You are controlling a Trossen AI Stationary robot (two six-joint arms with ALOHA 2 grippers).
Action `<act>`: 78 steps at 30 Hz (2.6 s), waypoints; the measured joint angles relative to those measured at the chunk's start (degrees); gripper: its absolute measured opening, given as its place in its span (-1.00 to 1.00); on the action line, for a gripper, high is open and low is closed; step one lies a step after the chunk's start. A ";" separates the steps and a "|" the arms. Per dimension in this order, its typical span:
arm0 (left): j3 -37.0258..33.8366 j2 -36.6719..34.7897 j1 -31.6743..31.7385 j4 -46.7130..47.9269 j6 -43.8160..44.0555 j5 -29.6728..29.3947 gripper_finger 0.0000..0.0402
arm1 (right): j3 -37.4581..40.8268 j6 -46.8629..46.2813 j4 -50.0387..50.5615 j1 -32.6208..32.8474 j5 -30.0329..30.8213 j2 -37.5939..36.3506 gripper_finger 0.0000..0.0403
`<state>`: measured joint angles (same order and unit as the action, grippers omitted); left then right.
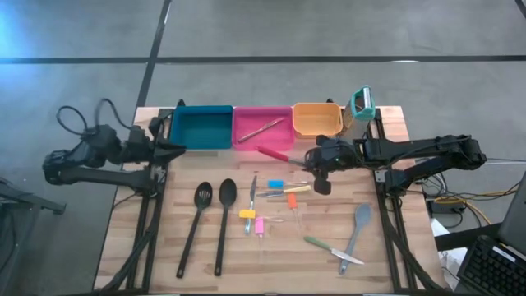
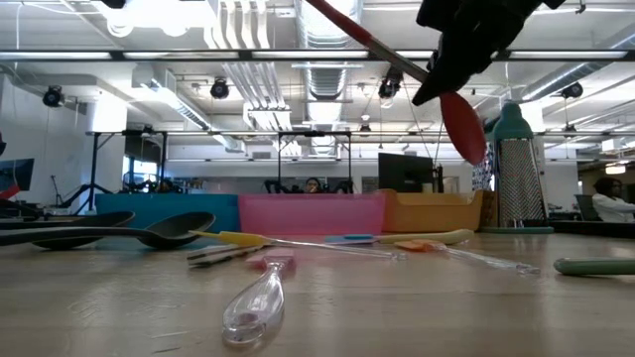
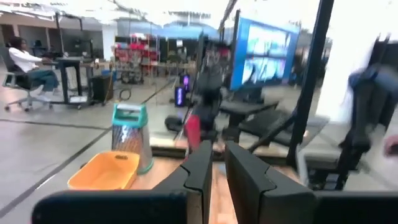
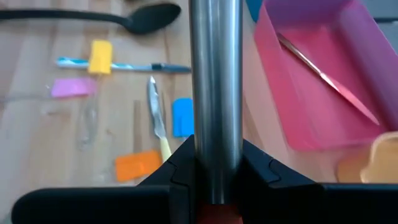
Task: Pick & Place Kitchen Items
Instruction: Put the red serving spoon into the blue bin
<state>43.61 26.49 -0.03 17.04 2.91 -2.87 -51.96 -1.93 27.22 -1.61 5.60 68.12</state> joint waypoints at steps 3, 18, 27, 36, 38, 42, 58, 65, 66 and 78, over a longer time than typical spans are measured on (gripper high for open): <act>-2.44 3.23 0.02 -4.18 -2.21 -0.06 -0.76 | 0.00 0.91 -1.84 0.20 -0.18 0.00 -0.70; -1.53 19.47 0.02 -16.70 -8.66 -6.16 -0.19 | -0.02 3.63 -3.74 0.24 -0.08 0.00 -0.70; 16.23 27.50 0.00 6.45 -11.66 -9.73 -0.01 | -0.04 0.09 4.49 0.22 0.60 0.08 -0.70; 30.28 41.47 0.02 16.21 -12.53 -9.94 0.00 | -0.02 -0.70 8.12 0.20 3.45 5.66 -0.70; 33.39 44.73 0.02 18.87 -13.58 -10.12 0.00 | -0.07 -0.68 8.16 0.20 3.46 7.25 -0.70; 38.80 51.28 0.02 24.19 -14.26 -10.12 0.00 | -1.59 -0.43 8.78 0.20 3.46 10.31 -0.70; 47.07 65.94 0.02 38.09 -12.97 -10.10 0.00 | -14.62 3.70 17.49 0.23 8.08 18.72 -0.70; 46.95 66.60 0.02 39.06 -12.34 -10.21 -0.01 | -16.95 5.10 17.71 0.50 8.07 18.50 -0.70; 46.93 66.61 0.02 39.02 -12.34 -10.60 -0.01 | -17.03 5.14 17.66 0.53 8.06 18.37 -0.70; 46.04 66.44 0.06 39.32 -14.62 -12.79 -0.62 | -15.50 4.67 17.62 0.58 7.88 18.23 -0.70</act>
<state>89.65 92.92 0.03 56.36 -11.72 -15.66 -67.46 2.74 44.84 -1.03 13.48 86.35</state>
